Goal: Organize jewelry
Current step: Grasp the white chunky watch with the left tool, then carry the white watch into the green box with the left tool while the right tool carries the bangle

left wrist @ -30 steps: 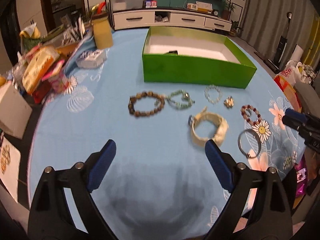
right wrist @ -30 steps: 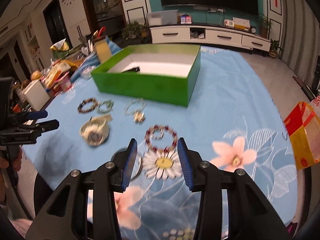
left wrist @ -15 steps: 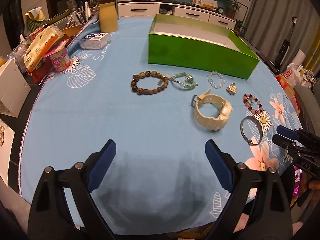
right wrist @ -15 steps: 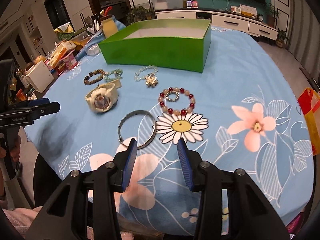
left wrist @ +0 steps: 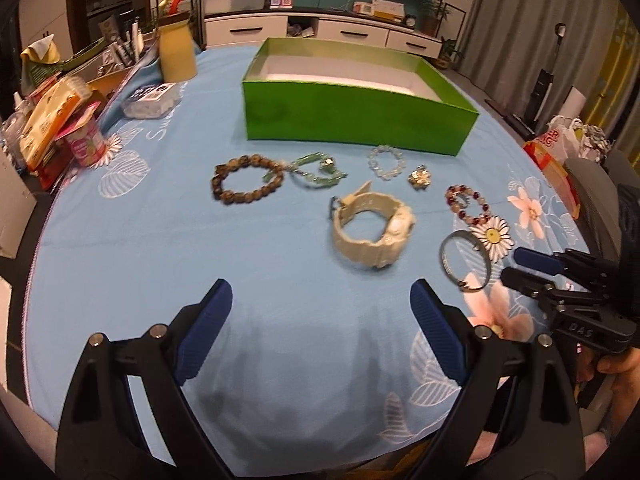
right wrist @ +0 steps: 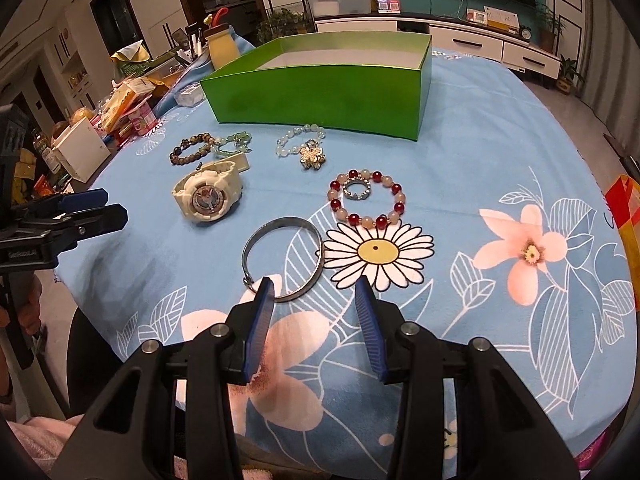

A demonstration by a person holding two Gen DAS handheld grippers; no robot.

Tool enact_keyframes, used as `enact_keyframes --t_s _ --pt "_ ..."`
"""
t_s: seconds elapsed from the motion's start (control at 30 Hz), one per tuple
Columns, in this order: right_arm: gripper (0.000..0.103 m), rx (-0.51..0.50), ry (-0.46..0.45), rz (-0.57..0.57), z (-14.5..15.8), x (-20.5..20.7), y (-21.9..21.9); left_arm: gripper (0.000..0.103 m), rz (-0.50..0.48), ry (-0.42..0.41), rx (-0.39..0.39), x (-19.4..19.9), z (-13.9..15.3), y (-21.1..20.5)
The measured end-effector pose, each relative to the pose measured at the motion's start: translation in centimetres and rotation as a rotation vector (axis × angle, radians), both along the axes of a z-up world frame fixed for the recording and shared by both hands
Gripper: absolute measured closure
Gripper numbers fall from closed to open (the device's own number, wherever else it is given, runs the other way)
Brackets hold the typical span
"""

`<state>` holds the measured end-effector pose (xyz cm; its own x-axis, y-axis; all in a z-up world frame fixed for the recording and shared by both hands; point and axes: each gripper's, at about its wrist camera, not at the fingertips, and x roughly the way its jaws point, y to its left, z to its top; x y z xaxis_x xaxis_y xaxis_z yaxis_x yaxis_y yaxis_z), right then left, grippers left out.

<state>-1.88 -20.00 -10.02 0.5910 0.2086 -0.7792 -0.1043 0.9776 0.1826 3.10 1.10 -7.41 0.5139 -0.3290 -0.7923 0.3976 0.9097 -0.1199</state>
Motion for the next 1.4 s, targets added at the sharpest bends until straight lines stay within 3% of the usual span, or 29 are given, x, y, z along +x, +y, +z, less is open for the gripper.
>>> enact_keyframes --t_s 0.37,0.53,0.73,0.93,1.03,1.07,1.1,1.17,1.33,1.4 --pt "0.06 0.02 0.007 -0.017 -0.6 0.9 0.1 0.011 -0.177 -0.081 0.013 0.1 0.4 -4.2" --pt "0.06 0.026 0.011 -0.017 -0.7 1.2 0.1 0.014 -0.298 -0.127 0.079 0.7 0.2 -5.4" --pt "0.06 0.028 0.018 -0.018 -1.1 1.8 0.4 0.02 -0.437 -0.08 0.12 2.4 -0.8 -7.0" --pt "0.06 0.021 0.019 -0.013 -1.2 2.1 0.5 0.035 -0.514 -0.007 0.234 2.4 -3.3 -7.7" --pt "0.06 0.018 0.017 -0.013 -1.2 2.4 0.5 0.045 -0.524 -0.007 0.251 2.2 -3.7 -7.5" --pt "0.06 0.016 0.016 -0.013 -1.3 2.4 0.5 0.052 -0.52 -0.004 0.245 2.3 -3.7 -7.5" --pt "0.06 0.013 0.014 -0.012 -1.3 2.6 0.5 0.068 -0.517 0.005 0.237 2.4 -3.7 -7.4" --pt "0.06 0.007 0.014 -0.01 -1.3 2.7 0.7 0.08 -0.505 0.024 0.228 2.8 -3.9 -7.2" --pt "0.063 -0.056 0.007 0.008 -1.3 2.9 1.4 0.09 -0.444 0.062 0.154 3.6 -3.8 -5.9" --pt "0.078 -0.114 -0.004 0.014 -1.4 2.9 1.9 0.09 -0.412 0.07 0.099 3.6 -3.7 -5.0"
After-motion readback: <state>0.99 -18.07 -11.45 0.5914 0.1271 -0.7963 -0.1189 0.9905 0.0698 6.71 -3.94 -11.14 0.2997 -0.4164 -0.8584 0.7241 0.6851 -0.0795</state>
